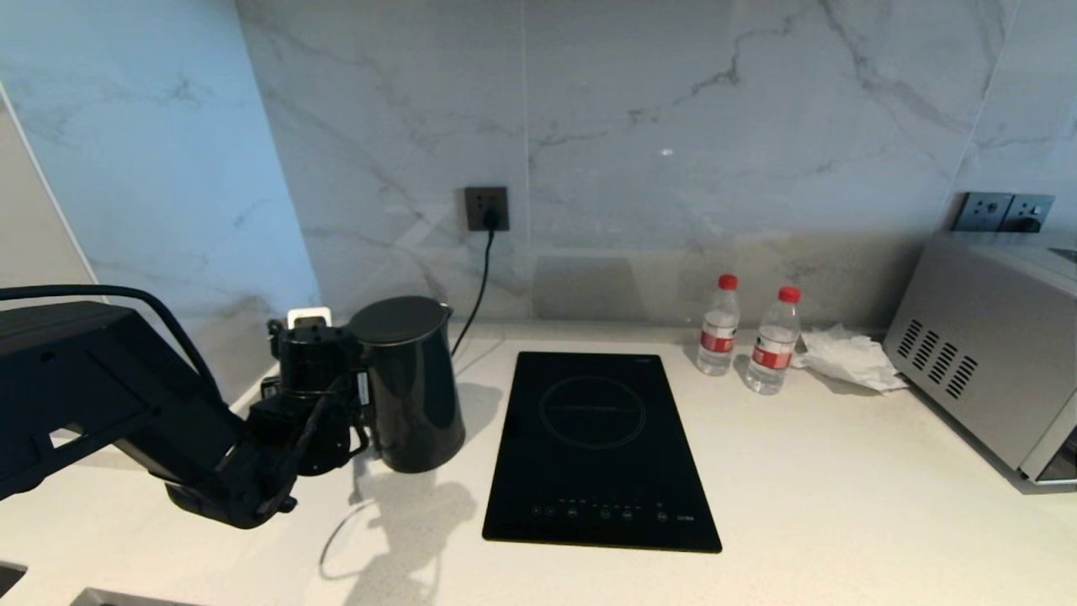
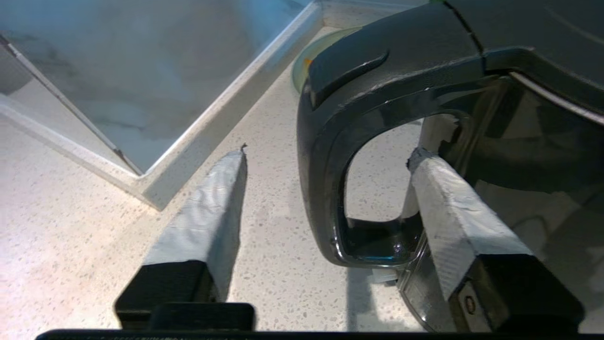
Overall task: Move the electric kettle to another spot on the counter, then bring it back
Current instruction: Place it on the power base
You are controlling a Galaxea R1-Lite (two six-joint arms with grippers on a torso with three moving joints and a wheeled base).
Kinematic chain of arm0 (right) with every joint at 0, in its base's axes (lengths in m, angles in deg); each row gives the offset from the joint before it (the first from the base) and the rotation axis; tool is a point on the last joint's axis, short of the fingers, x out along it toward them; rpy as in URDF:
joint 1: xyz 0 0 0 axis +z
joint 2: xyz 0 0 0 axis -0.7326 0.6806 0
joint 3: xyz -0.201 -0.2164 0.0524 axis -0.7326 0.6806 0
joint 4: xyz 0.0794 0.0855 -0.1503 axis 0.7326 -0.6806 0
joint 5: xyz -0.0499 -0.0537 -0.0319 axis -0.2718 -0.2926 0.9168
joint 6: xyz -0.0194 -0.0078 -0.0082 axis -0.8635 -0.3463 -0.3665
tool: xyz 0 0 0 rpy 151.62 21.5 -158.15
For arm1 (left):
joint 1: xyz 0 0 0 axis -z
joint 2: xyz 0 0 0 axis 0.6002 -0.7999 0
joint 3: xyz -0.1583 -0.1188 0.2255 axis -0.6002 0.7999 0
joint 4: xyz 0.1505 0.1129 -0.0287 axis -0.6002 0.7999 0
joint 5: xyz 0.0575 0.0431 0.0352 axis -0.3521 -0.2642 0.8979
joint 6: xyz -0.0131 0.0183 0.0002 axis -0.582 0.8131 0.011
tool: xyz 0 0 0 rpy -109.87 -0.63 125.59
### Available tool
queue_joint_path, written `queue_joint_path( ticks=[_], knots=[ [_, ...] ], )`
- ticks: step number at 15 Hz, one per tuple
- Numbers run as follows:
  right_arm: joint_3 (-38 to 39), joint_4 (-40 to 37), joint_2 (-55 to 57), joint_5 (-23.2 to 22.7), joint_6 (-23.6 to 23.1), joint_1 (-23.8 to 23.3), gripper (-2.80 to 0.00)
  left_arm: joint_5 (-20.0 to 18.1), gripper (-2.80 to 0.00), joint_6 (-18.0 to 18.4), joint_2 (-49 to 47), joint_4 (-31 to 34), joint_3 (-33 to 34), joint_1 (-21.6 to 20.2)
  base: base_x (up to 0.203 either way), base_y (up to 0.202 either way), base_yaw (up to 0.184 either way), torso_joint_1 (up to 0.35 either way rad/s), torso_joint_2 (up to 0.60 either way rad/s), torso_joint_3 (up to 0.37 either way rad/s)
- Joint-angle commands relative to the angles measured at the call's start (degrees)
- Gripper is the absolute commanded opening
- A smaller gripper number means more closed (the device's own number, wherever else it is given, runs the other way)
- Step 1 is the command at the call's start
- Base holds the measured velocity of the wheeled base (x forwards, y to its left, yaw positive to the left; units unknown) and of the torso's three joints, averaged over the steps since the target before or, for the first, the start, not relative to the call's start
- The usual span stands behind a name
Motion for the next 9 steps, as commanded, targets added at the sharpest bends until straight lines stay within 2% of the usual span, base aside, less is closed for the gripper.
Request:
queue_joint_path(
  ticks=[1, 6, 9],
  knots=[
    [0.0, 0.0, 0.0, 0.0, 0.0, 0.0, -2.8, 0.2, 0.0, -0.1, -0.1, -0.3, 1.4, 0.0, 0.0, 0.0, 0.0, 0.0, 0.0, 0.0],
    [0.0, 0.0, 0.0, 0.0, 0.0, 0.0, -2.8, -0.2, 0.0, -2.3, 1.1, -0.6, 7.7, -1.3, 0.0, 0.0, 0.0, 0.0, 0.0, 0.0],
    [0.0, 0.0, 0.0, 0.0, 0.0, 0.0, -2.8, -2.1, 0.0, -2.2, 1.7, -5.8, 11.2, -1.6, 0.0, 0.0, 0.0, 0.0, 0.0, 0.0]
  ],
)
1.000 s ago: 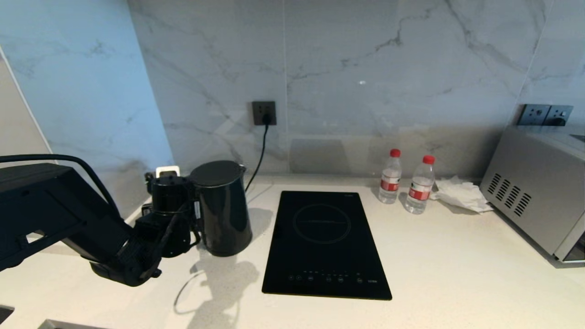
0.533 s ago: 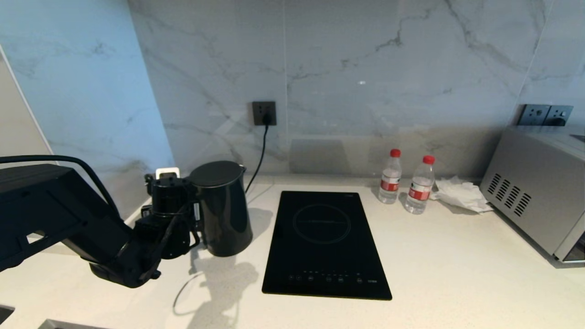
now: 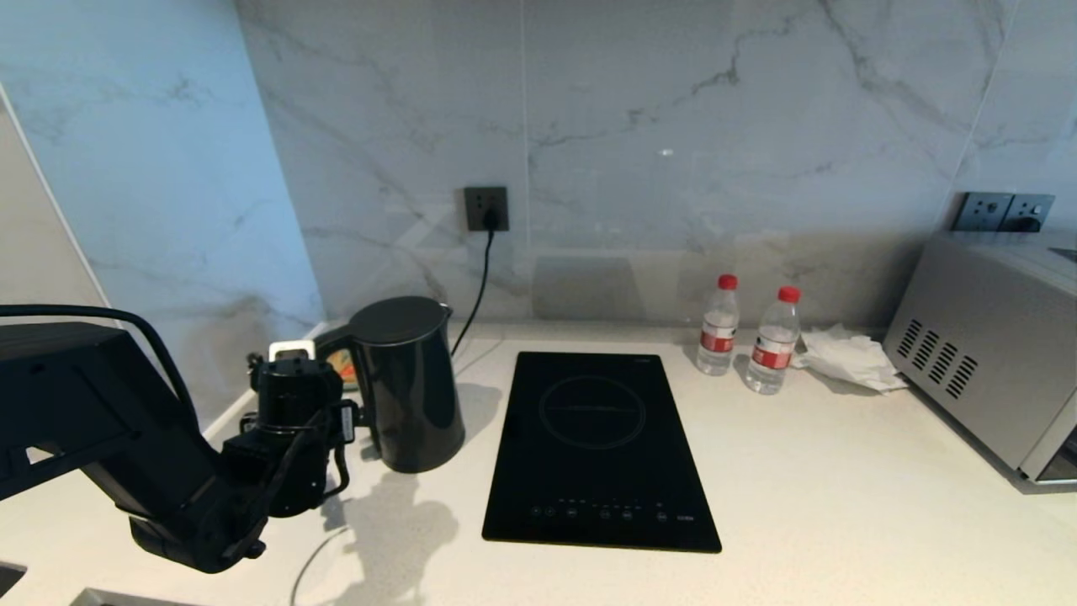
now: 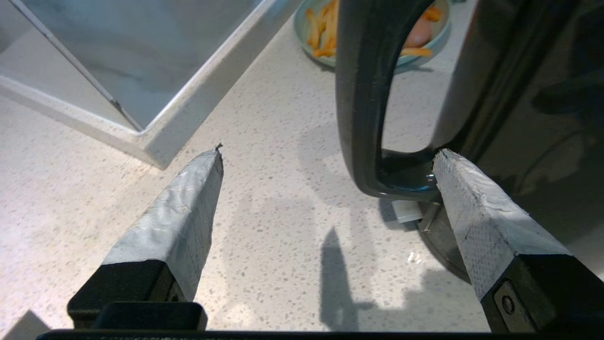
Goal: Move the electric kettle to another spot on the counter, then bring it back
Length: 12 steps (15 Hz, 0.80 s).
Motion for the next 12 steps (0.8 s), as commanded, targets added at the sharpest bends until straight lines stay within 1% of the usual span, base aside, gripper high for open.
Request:
queue_joint_path(
  ticks=[1, 4, 7, 8, 9, 12],
  knots=[
    [0.0, 0.0, 0.0, 0.0, 0.0, 0.0, -2.8, 0.0, 0.0, 0.1, 0.4, -3.7, 2.9, -0.1, 0.0, 0.0, 0.0, 0.0, 0.0, 0.0],
    [0.0, 0.0, 0.0, 0.0, 0.0, 0.0, -2.8, -1.5, 0.0, 0.0, -0.4, -7.1, 7.6, 0.0, 0.0, 0.0, 0.0, 0.0, 0.0, 0.0],
    [0.0, 0.0, 0.0, 0.0, 0.0, 0.0, -2.8, -2.2, 0.0, 0.7, -3.4, -9.3, 11.1, 0.3, 0.0, 0.0, 0.0, 0.0, 0.0, 0.0],
    [0.0, 0.0, 0.0, 0.0, 0.0, 0.0, -2.8, -3.7, 0.0, 0.8, -3.8, -9.2, 12.0, 0.6, 0.0, 0.0, 0.0, 0.0, 0.0, 0.0],
    [0.0, 0.0, 0.0, 0.0, 0.0, 0.0, -2.8, -4.7, 0.0, 0.8, -4.9, -9.2, 12.3, 0.9, 0.0, 0.0, 0.0, 0.0, 0.0, 0.0],
    [0.0, 0.0, 0.0, 0.0, 0.0, 0.0, -2.8, -5.3, 0.0, 0.6, -10.7, -9.3, 10.7, 1.1, 0.0, 0.0, 0.0, 0.0, 0.0, 0.0]
  ],
)
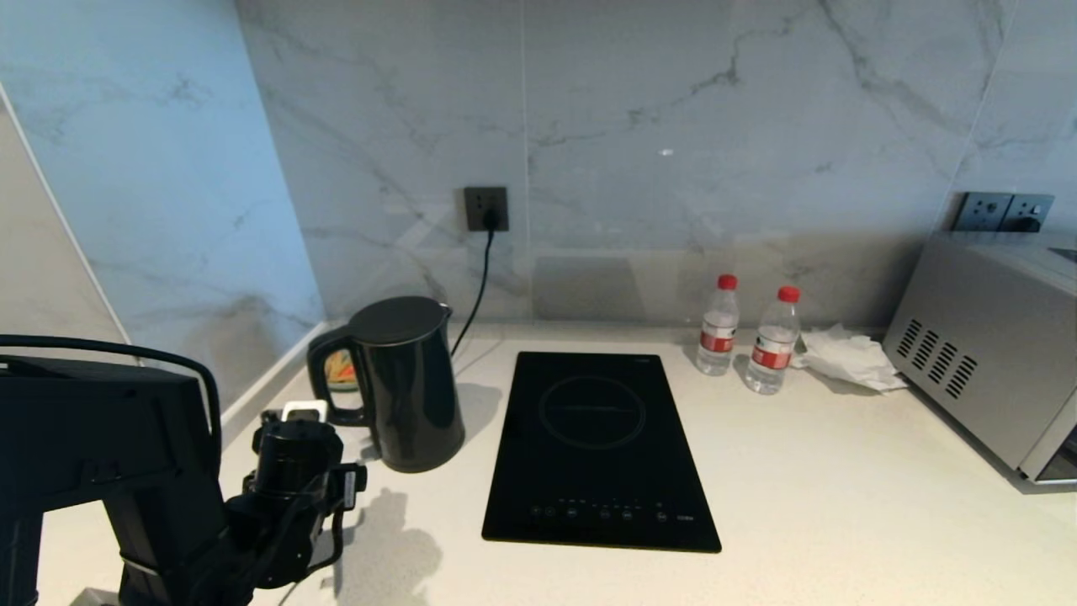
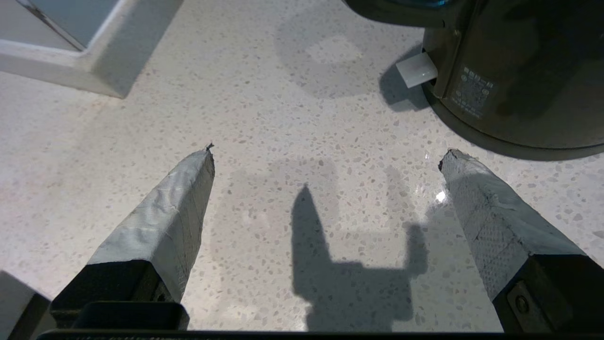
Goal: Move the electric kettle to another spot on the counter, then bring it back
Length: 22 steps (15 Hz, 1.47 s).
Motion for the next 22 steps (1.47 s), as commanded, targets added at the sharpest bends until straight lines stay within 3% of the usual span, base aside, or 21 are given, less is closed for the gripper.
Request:
queue_joint_path(
  ticks=[1, 6, 12, 20, 22],
  knots=[
    [0.0, 0.0, 0.0, 0.0, 0.0, 0.0, -2.8, -0.1, 0.0, -0.2, -5.2, -0.5, -2.2, 0.2, 0.0, 0.0, 0.0, 0.0, 0.0, 0.0],
    [0.1, 0.0, 0.0, 0.0, 0.0, 0.0, -2.8, -2.3, 0.0, -0.4, -7.3, -0.5, -4.8, 0.1, 0.0, 0.0, 0.0, 0.0, 0.0, 0.0],
    [0.0, 0.0, 0.0, 0.0, 0.0, 0.0, -2.8, -2.6, 0.0, -1.3, -6.1, -1.5, -0.8, -1.0, 0.0, 0.0, 0.0, 0.0, 0.0, 0.0],
    [0.0, 0.0, 0.0, 0.0, 0.0, 0.0, -2.8, -3.3, 0.0, -1.7, -9.4, -9.2, 3.6, -1.0, 0.0, 0.0, 0.0, 0.0, 0.0, 0.0],
    [0.0, 0.0, 0.0, 0.0, 0.0, 0.0, -2.8, -3.4, 0.0, -1.5, -10.0, -14.5, 5.6, -1.1, 0.0, 0.0, 0.0, 0.0, 0.0, 0.0]
  ],
)
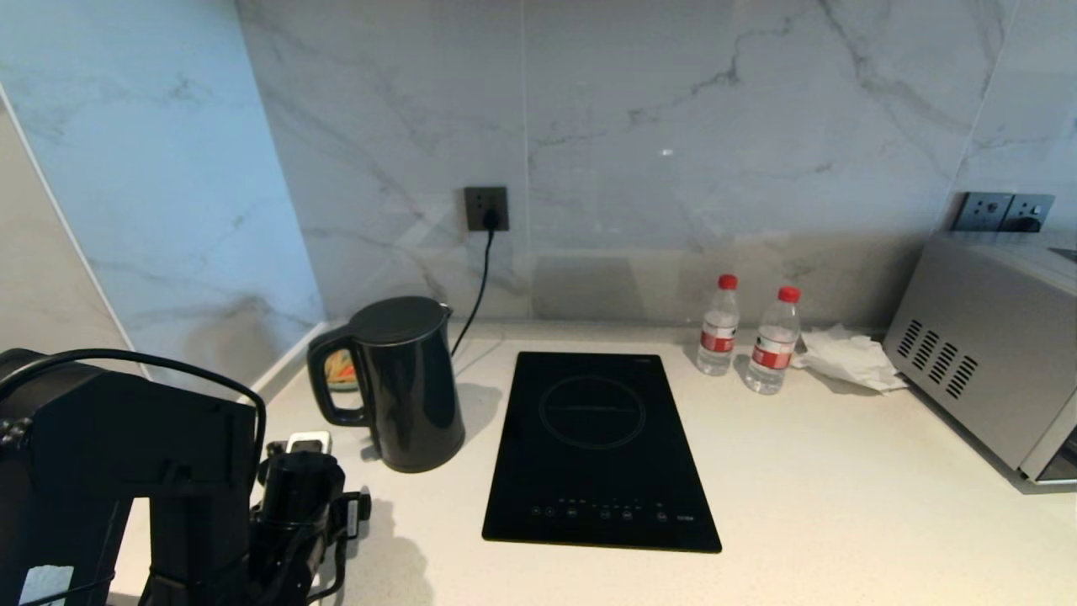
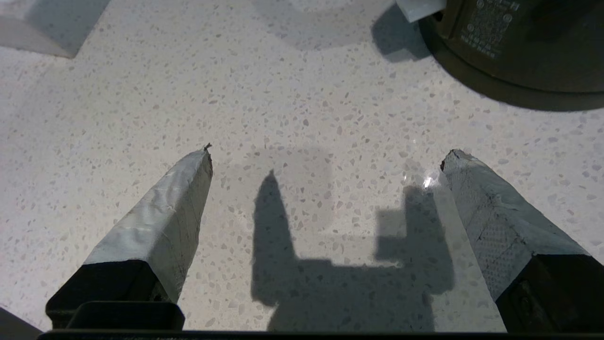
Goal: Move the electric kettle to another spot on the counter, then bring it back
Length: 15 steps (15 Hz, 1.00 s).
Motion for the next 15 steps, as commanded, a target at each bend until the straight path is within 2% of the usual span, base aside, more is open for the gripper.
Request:
queue_joint_path(
  ticks=[1, 6, 15],
  knots=[
    [0.0, 0.0, 0.0, 0.0, 0.0, 0.0, -2.8, -0.1, 0.0, 0.2, -1.8, -5.5, 1.9, -0.3, 0.0, 0.0, 0.0, 0.0, 0.0, 0.0],
    [0.0, 0.0, 0.0, 0.0, 0.0, 0.0, -2.8, 0.0, 0.0, 0.4, -1.3, -6.6, 3.5, -0.2, 0.0, 0.0, 0.0, 0.0, 0.0, -0.018],
    [0.0, 0.0, 0.0, 0.0, 0.0, 0.0, -2.8, 0.1, 0.0, 0.4, -0.4, -6.8, 4.1, -1.3, 0.0, 0.0, 0.0, 0.002, 0.0, -0.178]
  ],
)
